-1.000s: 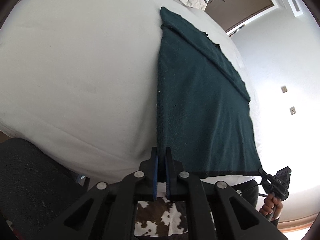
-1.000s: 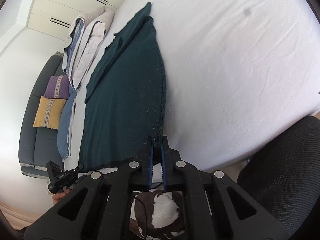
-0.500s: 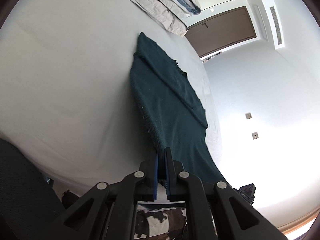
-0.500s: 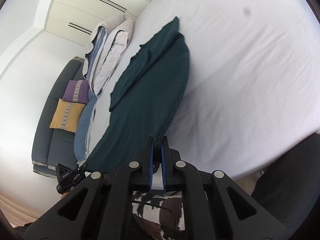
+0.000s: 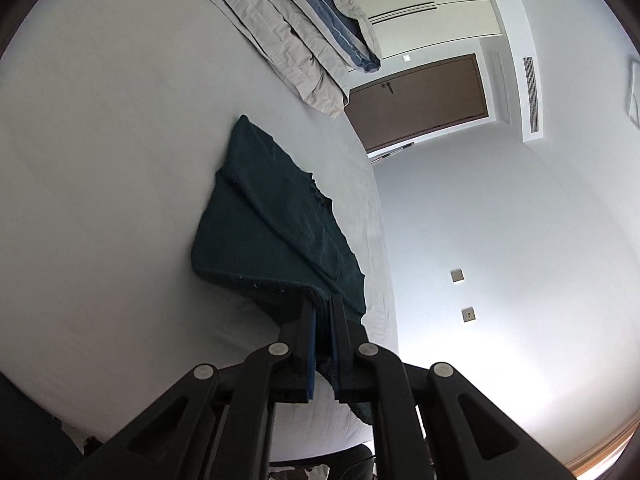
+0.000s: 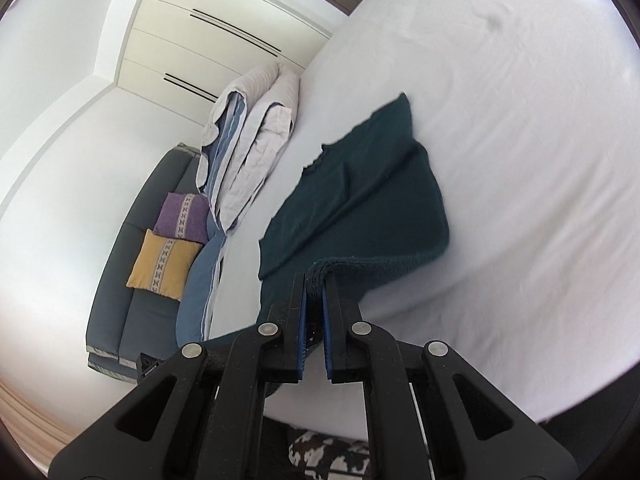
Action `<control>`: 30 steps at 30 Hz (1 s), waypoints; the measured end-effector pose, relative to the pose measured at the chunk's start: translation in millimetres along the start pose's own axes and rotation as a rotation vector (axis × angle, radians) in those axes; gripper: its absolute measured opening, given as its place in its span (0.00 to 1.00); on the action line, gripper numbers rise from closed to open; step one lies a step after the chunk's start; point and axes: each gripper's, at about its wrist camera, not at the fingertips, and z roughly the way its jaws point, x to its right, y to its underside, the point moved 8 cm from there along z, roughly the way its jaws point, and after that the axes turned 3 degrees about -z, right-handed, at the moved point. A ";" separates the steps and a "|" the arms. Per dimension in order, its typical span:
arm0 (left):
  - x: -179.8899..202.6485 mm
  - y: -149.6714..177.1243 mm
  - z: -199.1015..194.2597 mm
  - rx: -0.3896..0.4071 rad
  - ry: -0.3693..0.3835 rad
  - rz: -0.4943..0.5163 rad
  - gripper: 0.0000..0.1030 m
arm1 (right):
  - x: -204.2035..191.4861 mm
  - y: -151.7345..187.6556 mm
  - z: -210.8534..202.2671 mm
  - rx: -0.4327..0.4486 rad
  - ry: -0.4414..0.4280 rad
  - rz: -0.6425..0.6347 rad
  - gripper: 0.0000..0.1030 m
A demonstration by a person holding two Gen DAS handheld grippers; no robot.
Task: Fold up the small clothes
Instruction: 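Lift the hem with both tools and fold it toward the collar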
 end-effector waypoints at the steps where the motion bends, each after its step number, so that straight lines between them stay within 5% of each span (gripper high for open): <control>1: 2.4 -8.3 4.7 0.006 0.007 -0.003 0.06 | -2.2 -10.3 3.7 0.009 0.002 -0.001 0.05; 18: 10.6 -125.3 104.9 0.049 -0.007 -0.014 0.06 | 7.3 -180.8 140.6 0.084 0.109 -0.027 0.05; 30: -15.0 -197.2 193.8 0.053 -0.097 -0.022 0.06 | 62.8 -246.5 270.8 0.066 0.232 0.014 0.05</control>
